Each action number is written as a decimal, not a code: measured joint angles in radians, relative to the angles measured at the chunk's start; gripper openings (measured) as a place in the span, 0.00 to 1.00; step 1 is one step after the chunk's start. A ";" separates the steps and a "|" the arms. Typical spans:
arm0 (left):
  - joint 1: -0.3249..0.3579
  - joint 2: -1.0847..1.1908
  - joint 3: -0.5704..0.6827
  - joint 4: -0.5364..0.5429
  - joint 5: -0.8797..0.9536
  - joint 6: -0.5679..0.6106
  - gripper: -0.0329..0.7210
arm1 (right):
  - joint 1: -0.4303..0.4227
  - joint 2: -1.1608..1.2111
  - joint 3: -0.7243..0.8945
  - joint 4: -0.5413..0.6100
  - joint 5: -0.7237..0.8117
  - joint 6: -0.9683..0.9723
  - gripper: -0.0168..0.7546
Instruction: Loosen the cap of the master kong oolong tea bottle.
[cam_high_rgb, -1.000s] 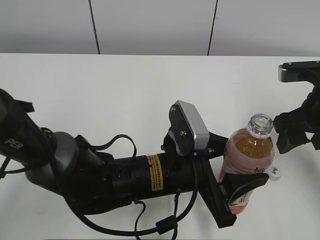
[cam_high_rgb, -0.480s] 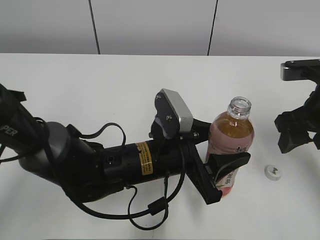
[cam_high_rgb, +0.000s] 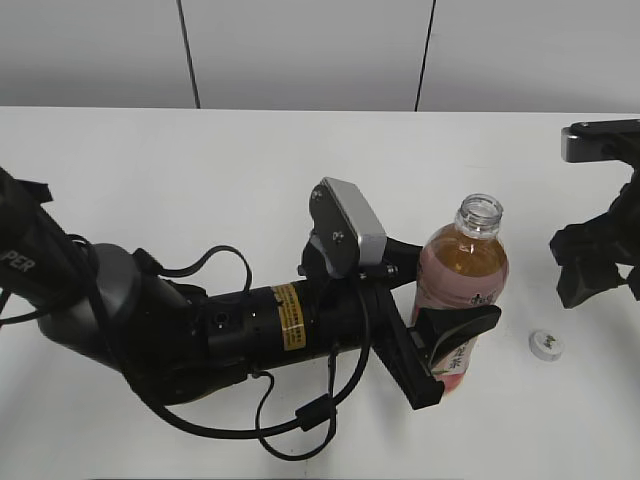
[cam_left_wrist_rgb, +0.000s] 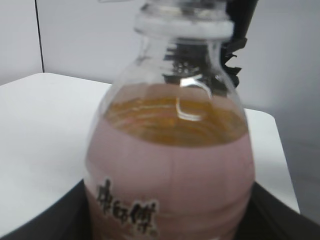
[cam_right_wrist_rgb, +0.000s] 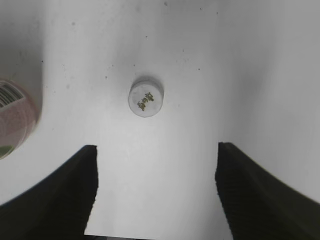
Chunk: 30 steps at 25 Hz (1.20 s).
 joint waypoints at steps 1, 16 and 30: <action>0.000 0.000 0.000 0.000 0.000 0.000 0.61 | 0.000 0.000 0.000 0.000 0.002 0.000 0.74; 0.000 -0.003 0.000 0.003 -0.019 0.000 0.67 | 0.000 0.000 0.001 0.000 0.014 0.000 0.74; 0.016 -0.005 0.020 0.049 -0.045 0.000 0.69 | 0.000 0.000 0.002 0.000 0.036 0.000 0.74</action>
